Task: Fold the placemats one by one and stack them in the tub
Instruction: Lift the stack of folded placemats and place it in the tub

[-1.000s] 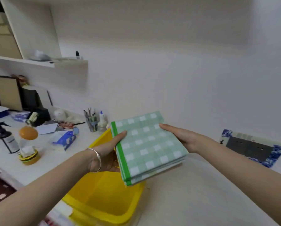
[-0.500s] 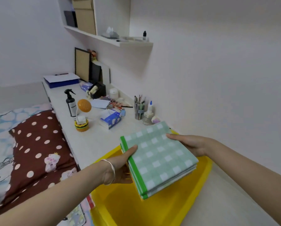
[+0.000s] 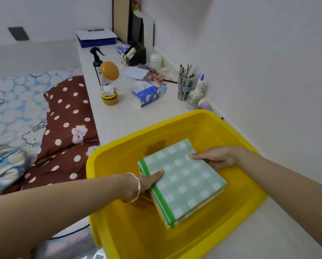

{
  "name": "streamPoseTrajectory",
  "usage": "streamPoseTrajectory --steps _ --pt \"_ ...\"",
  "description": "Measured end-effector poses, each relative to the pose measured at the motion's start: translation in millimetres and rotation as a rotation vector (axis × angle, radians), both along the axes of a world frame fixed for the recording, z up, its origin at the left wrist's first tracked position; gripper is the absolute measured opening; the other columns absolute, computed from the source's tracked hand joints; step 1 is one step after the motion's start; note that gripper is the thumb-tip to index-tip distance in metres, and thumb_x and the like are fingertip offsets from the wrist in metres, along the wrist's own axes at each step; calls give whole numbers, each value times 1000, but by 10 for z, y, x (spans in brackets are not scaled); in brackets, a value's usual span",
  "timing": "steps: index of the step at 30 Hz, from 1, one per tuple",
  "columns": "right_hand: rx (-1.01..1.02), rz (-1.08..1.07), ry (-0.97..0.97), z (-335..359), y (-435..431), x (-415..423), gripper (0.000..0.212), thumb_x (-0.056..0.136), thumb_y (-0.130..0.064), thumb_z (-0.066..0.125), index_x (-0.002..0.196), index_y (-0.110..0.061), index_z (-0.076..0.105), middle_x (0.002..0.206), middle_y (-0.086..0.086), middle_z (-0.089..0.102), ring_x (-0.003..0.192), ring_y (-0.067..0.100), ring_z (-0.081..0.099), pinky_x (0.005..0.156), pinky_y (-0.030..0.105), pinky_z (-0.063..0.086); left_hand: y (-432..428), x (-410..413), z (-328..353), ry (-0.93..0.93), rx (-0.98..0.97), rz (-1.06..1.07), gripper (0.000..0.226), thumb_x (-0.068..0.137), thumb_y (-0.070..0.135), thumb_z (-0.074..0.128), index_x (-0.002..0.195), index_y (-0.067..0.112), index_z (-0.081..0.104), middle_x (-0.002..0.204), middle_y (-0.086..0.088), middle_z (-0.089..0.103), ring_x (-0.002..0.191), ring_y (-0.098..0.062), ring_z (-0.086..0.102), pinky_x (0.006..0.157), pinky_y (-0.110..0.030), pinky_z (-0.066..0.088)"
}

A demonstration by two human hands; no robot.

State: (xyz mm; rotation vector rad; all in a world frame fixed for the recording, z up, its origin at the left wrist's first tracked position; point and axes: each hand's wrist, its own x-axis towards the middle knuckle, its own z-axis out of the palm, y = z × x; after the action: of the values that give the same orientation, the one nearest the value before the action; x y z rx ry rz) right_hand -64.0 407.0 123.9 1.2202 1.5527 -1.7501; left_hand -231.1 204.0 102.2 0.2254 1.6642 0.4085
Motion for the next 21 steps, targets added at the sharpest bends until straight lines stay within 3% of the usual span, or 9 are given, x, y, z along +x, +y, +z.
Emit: streamPoseTrajectory --steps 2,4,7,10,13,16,21 --pt "21 45 -36 -76 21 -39 54 75 -47 63 117 -14 61 118 4 67 111 22 62 103 45 43 28 19 -58 61 8 -23 59 80 68 47 101 13 56 95 -5 64 78 -19 60 68 -32 50" --pt "45 69 -73 -164 27 -57 52 74 -48 63 115 -15 61 117 3 67 110 21 62 102 44 44 64 35 -127 102 7 -43 54 83 67 44 90 15 54 87 -3 61 73 -17 58 74 -32 50" --pt "76 84 -118 -285 59 -77 47 83 -47 59 117 -14 59 118 5 65 109 21 61 100 42 45 103 32 -186 111 -26 -98 65 82 70 42 113 13 53 110 -8 62 96 -24 61 89 -36 47" --pt "124 113 -139 -351 98 -85 59 78 -50 63 122 -13 57 119 4 64 110 20 61 101 40 45 113 17 -212 95 -68 -158 75 80 72 43 125 12 48 126 -11 59 110 -25 59 89 -36 47" --pt "215 136 -130 -392 105 -88 86 51 -61 72 121 -13 57 119 3 64 110 20 61 103 41 43 125 23 -250 101 -68 -198 76 81 71 43 128 11 48 125 -10 59 99 -23 60 85 -33 48" --pt "231 125 -120 -421 107 -101 93 42 -62 74 119 -13 57 119 3 64 110 21 61 102 41 45 136 15 -258 108 -78 -235 76 81 71 42 130 12 47 126 -10 59 88 -19 59 75 -30 49" --pt "231 126 -137 -447 142 -99 64 74 -53 67 123 -12 56 120 4 63 110 20 60 100 40 46 121 -9 -244 141 -62 -293 76 80 72 41 133 17 42 129 -9 56 110 -24 58 84 -33 45"
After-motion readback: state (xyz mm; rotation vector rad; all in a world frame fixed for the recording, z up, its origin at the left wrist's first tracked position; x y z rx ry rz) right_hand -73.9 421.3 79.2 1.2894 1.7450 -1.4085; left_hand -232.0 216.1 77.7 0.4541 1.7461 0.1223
